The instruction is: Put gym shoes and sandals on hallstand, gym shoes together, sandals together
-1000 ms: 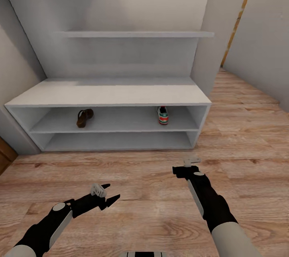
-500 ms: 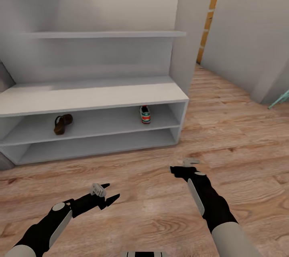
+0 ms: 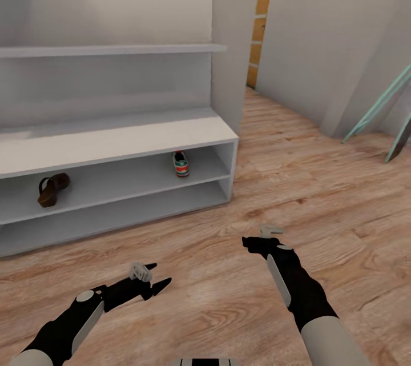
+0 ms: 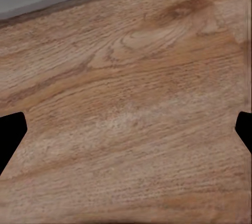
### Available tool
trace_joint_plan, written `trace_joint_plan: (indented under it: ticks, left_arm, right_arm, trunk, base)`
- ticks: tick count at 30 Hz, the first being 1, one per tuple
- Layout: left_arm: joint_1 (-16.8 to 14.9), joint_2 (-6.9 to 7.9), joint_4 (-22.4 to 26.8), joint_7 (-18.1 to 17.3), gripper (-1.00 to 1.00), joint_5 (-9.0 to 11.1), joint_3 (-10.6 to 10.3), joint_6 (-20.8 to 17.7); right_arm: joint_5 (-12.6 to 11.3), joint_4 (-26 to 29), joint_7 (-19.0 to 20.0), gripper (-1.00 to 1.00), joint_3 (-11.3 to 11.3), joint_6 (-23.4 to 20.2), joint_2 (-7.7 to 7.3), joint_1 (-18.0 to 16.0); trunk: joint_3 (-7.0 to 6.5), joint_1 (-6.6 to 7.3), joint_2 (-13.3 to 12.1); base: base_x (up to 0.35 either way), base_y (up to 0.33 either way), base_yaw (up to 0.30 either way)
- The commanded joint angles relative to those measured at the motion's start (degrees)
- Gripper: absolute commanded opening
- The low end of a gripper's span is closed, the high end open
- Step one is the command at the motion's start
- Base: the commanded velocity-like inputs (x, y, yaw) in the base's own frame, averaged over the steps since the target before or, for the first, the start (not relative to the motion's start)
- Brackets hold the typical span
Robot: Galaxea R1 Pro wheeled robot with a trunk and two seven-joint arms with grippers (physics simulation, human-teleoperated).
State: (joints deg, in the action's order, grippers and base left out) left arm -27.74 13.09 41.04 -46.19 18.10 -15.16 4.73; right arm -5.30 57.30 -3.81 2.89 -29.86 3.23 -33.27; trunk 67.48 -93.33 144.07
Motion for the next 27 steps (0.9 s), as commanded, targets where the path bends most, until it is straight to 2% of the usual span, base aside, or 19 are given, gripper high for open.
trace_joint_plan:
  ticks: [1, 4, 10, 27]
  left_arm:
    - [0.0, -0.09, -0.4, 0.1, 1.0, 0.3, -0.3, 0.5]
    - [0.0, -0.35, -0.9, 0.2, 1.0, 0.3, -0.2, 0.5]
    - [0.0, -0.52, -1.2, 0.2, 1.0, 0.3, -0.2, 0.5]
    - [0.0, -0.53, -1.2, 0.2, 1.0, 0.3, -0.2, 0.5]
  right_arm:
    - [-0.6, 0.0, -0.4, 1.0, 0.1, -0.2, 0.01, 0.0]
    - [-0.6, -0.2, -0.4, 1.0, 0.1, -0.2, 0.01, 0.0]
    - [-0.6, -4.4, -0.3, 1.0, 0.1, -0.2, 0.02, 0.0]
    - [-0.6, -4.8, -0.3, 1.0, 0.1, -0.2, 0.02, 0.0]
  trunk:
    - [0.03, 0.01, 0.0]
    - [-0.05, 0.01, 0.0]
    - [-0.25, 0.01, 0.0]
    - [-0.79, 0.01, 0.0]
  base:
    - [0.0, 0.0, -0.3]
    - [0.0, 0.0, -0.3]
    - [0.0, 0.0, -0.3]
    - [0.0, 0.0, -0.3]
